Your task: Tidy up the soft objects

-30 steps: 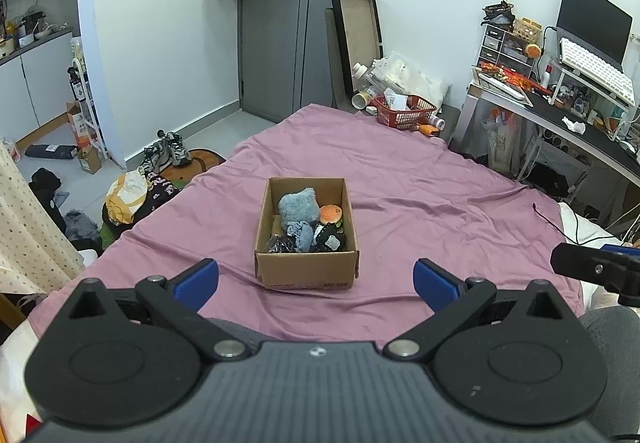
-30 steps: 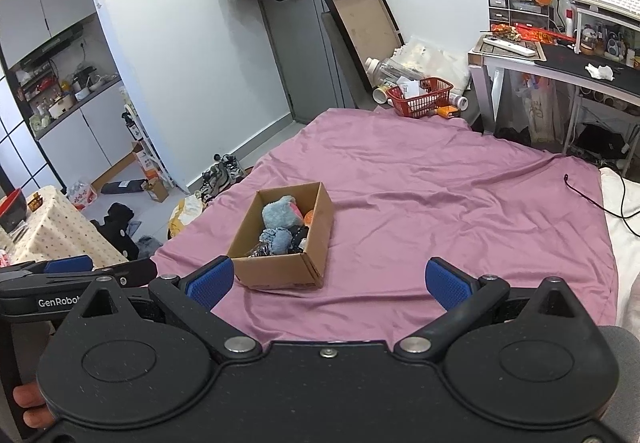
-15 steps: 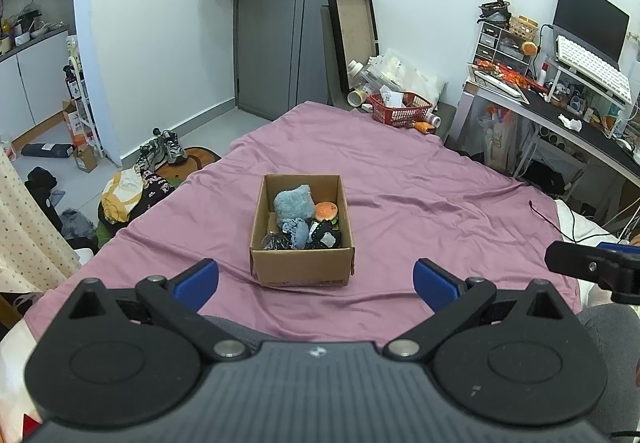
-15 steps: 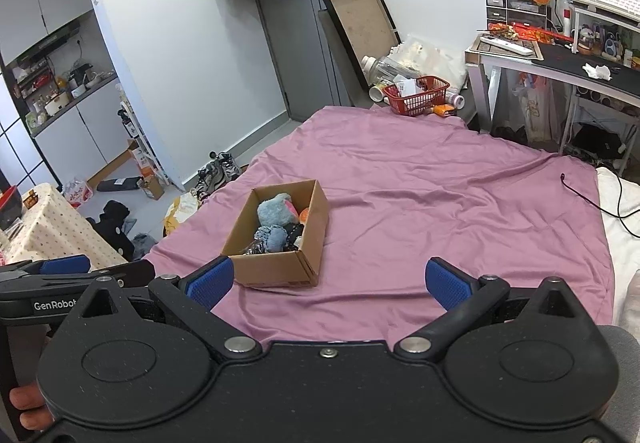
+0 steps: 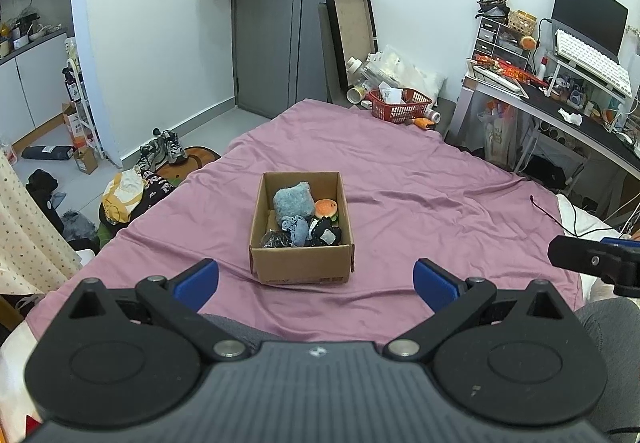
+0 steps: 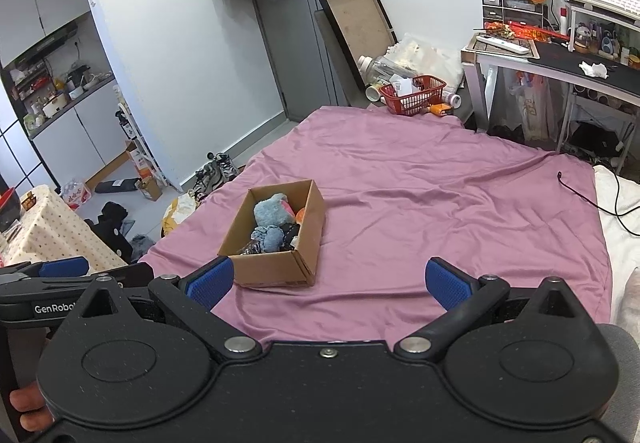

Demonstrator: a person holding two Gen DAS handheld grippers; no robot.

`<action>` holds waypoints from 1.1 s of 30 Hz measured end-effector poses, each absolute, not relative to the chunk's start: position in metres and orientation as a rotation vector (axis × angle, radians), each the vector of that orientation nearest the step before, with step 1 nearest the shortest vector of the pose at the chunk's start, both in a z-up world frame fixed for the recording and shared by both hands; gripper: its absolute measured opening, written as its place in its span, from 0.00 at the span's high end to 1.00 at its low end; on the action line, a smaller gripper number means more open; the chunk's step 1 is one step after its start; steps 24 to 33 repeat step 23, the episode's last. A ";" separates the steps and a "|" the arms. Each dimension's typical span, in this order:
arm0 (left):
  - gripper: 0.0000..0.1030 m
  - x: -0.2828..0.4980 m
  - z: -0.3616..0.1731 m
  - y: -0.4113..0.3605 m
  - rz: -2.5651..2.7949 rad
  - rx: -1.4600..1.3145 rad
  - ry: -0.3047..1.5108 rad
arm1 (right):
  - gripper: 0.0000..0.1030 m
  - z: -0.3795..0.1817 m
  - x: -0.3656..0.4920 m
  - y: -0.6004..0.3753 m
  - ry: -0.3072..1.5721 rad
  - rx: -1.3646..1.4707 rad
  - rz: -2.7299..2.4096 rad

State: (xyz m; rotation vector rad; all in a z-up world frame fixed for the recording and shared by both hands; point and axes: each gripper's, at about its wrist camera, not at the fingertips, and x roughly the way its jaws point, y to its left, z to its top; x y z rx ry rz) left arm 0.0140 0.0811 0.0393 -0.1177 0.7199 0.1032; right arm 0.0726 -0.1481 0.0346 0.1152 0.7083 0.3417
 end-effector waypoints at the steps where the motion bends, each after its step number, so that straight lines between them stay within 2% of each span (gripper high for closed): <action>1: 0.00 0.013 0.039 0.081 0.103 -0.117 0.718 | 0.00 0.034 0.072 -0.148 0.709 0.117 0.343; 33: 0.00 0.025 0.017 0.088 0.099 -0.150 0.738 | 0.00 0.005 0.093 -0.146 0.773 0.115 0.319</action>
